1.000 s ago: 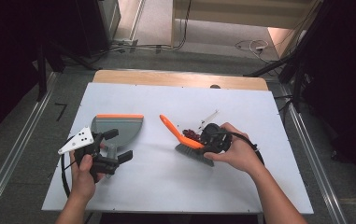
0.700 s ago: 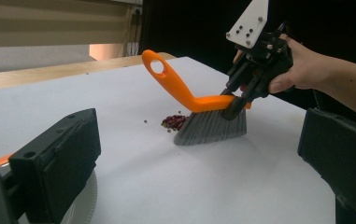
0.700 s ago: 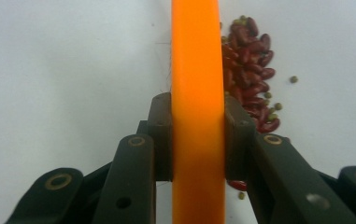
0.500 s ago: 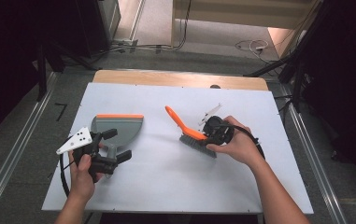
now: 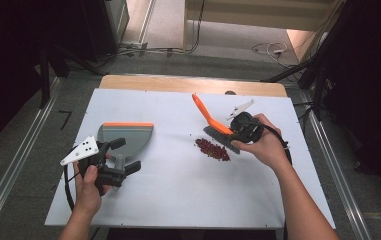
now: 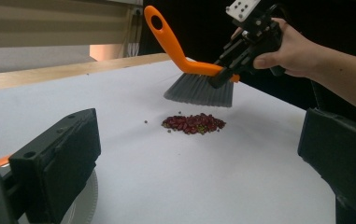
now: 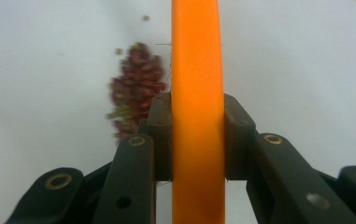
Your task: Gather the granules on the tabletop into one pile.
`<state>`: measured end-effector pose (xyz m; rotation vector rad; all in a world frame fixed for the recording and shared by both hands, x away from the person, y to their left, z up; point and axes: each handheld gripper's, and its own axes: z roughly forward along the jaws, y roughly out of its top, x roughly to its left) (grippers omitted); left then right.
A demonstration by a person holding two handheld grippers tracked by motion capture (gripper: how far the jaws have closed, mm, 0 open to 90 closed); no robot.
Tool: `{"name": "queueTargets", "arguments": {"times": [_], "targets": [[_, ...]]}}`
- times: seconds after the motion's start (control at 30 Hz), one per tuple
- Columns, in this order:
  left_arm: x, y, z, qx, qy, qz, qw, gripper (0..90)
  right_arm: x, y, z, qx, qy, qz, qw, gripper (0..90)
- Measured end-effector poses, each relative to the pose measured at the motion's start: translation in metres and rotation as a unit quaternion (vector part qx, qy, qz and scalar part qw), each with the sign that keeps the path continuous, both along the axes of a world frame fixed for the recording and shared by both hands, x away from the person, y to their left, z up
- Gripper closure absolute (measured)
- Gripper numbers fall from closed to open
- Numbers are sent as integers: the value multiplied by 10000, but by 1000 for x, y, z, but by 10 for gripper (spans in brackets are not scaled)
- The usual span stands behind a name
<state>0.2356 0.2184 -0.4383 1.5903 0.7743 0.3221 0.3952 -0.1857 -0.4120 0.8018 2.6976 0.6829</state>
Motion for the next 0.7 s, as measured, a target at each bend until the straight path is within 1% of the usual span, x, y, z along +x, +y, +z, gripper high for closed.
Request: {"name": "queueTargets", "arguments": {"times": [0.03,0.13,0.2,0.3,0.33,0.37,0.43,0.47,0.53,0.63,0.7], "targets": [[0,0,0,-5,-1,2,10000,3,3,-1,-2,-120,-109,5,9999,681],[0,0,0,-4,-3,1,10000,3,7,2,-10,-428,-273,-142,9986,681],[0,0,0,-6,-2,-1,10000,3,9,4,-16,-555,-349,-92,9978,681],[0,0,0,5,-8,-7,10000,3,8,7,-23,-659,-308,10,9973,680],[0,0,0,7,-8,-9,10000,3,8,7,-24,-586,-301,72,9978,681],[0,1,0,3,-9,-2,10000,3,6,7,-24,-545,-238,77,9982,680],[0,1,0,-7,-8,9,10000,3,3,7,-24,-591,-266,136,9978,681],[0,1,0,-16,-12,8,10000,3,1,6,-24,-575,-230,120,9980,681],[0,1,0,-9,-10,8,10000,3,-1,4,-23,-492,-175,205,9984,681],[0,0,0,10,-8,3,10000,3,-5,1,-21,-432,-171,181,9988,681],[0,-1,0,11,-6,3,10000,3,-7,-3,-19,-328,-199,133,9992,681]]}}
